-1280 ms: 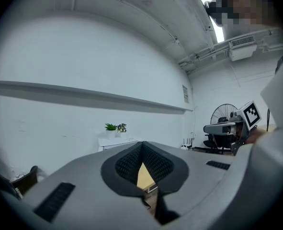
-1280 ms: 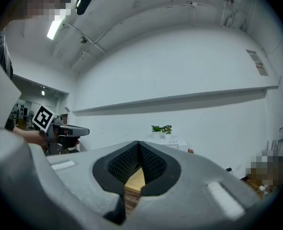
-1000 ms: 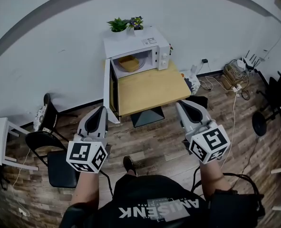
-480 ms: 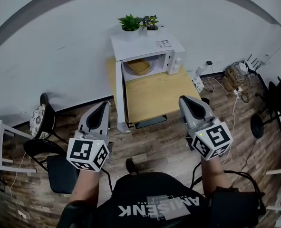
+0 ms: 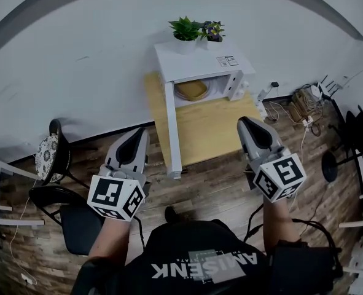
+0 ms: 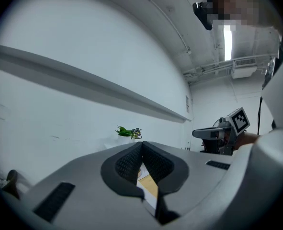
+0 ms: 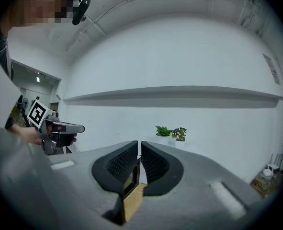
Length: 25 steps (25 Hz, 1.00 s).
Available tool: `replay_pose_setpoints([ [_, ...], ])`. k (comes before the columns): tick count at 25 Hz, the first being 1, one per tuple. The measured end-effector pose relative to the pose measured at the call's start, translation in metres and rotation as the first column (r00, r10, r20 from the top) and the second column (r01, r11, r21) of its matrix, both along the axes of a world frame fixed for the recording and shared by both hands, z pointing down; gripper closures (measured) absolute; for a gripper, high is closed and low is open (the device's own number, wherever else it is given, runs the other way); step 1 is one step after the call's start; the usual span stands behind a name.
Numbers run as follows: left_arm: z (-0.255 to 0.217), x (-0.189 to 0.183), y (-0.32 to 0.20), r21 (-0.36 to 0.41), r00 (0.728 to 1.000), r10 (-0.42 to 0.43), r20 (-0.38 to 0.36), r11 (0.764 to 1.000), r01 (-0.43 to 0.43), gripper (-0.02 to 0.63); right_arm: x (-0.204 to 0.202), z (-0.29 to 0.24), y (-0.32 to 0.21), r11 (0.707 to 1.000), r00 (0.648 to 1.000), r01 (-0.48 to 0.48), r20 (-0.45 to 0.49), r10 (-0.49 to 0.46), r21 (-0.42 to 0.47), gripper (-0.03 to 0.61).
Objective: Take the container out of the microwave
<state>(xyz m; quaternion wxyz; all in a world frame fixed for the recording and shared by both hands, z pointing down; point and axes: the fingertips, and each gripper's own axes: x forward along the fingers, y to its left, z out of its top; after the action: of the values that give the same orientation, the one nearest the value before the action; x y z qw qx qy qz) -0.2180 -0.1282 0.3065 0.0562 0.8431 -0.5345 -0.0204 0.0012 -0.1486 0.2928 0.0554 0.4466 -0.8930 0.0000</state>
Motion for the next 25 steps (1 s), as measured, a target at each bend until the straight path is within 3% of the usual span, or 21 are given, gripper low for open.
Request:
replay_pose_setpoints([
  [9,0.017,-0.008,-0.026,-0.057,1.000,-0.007,-0.013,0.998,0.006,0.611,-0.014,0.006,-0.049,0.999,0.999,0.044,-0.028,-0.044,-0.016,0.552],
  [19,0.014,0.017,-0.055,-0.084,0.990,-0.138,0.019,0.987,0.139,0.609,0.001,0.027,-0.134,0.980,0.979,0.194,-0.057,-0.196,-0.040,0.502],
  [22,0.013,0.031,-0.064,-0.083,0.987,-0.160,0.029,0.983,0.162,0.541,0.005,0.032,-0.159,0.969,0.965,0.243,-0.087,-0.246,-0.042,0.491],
  [25,0.014,0.037,-0.070,-0.091,0.978,-0.203,0.043,0.974,0.206,0.537,0.004,0.036,-0.179,0.957,0.950,0.288,-0.116,-0.291,-0.042,0.481],
])
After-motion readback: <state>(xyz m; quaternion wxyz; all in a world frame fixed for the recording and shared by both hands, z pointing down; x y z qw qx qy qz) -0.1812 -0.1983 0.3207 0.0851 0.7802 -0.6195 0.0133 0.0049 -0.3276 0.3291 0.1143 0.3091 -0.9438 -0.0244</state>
